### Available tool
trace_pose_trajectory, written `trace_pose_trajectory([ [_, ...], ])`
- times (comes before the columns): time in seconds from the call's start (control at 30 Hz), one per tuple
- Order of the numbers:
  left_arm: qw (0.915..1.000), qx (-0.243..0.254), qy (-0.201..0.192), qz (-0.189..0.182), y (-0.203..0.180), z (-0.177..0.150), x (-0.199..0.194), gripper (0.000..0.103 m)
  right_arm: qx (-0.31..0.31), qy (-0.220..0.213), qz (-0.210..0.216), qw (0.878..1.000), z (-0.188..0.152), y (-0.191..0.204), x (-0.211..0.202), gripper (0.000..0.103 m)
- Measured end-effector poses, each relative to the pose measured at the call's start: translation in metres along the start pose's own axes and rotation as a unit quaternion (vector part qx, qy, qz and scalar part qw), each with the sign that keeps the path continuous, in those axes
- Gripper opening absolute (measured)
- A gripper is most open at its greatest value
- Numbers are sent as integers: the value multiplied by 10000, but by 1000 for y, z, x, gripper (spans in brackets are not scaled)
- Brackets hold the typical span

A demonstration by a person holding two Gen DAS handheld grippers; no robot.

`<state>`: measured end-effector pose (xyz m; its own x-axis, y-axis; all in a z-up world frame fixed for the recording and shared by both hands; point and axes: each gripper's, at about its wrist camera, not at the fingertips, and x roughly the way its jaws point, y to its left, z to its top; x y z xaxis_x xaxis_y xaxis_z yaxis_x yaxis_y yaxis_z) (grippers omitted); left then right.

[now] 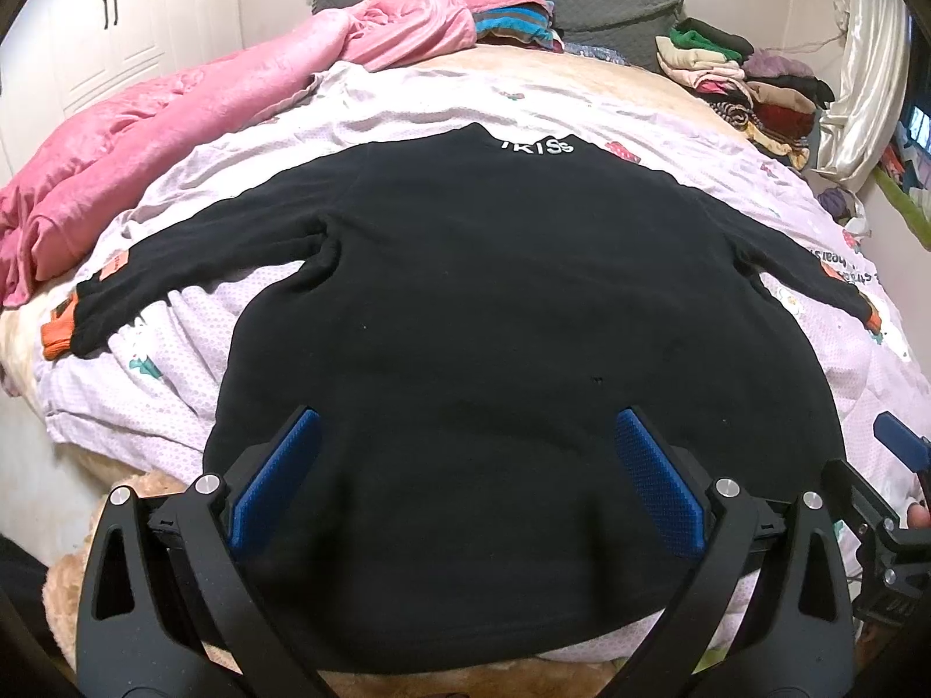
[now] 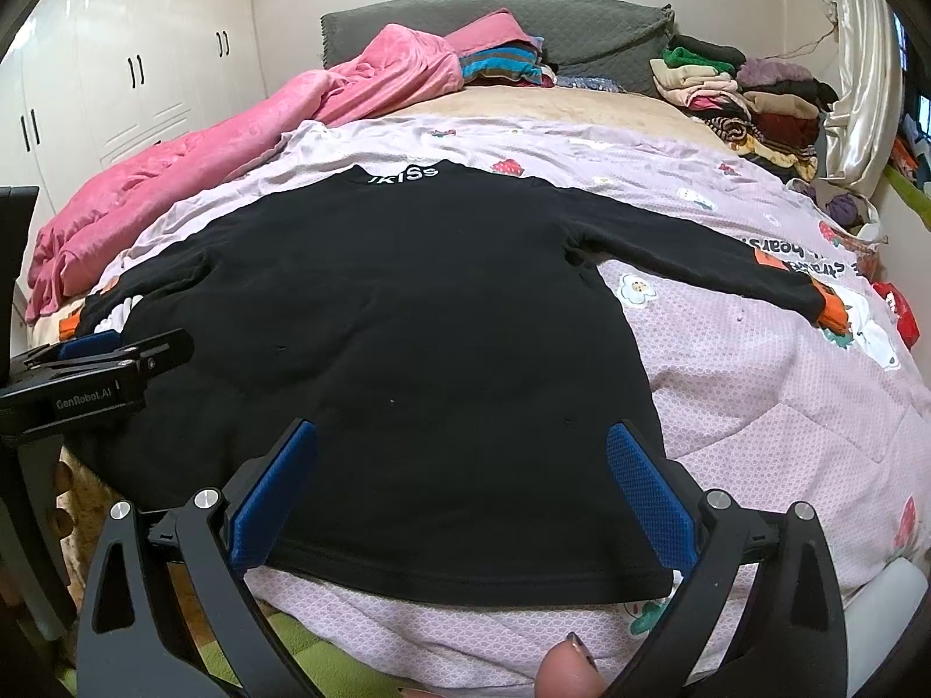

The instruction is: Fold small clothes

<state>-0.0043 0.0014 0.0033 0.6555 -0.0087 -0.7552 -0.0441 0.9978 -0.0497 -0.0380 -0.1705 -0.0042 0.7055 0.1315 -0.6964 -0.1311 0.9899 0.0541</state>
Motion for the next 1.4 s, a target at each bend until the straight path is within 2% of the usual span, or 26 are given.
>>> trace_pose_trajectory([
  [1.0,10000,-16,-16,-3,2,0,-1,95,-49,-55,-7,10000,0,0,-1,99],
  [1.4,10000,-7,-8,46,0,6,3,95,-65,-132,46,9999,10,-4,7,99],
])
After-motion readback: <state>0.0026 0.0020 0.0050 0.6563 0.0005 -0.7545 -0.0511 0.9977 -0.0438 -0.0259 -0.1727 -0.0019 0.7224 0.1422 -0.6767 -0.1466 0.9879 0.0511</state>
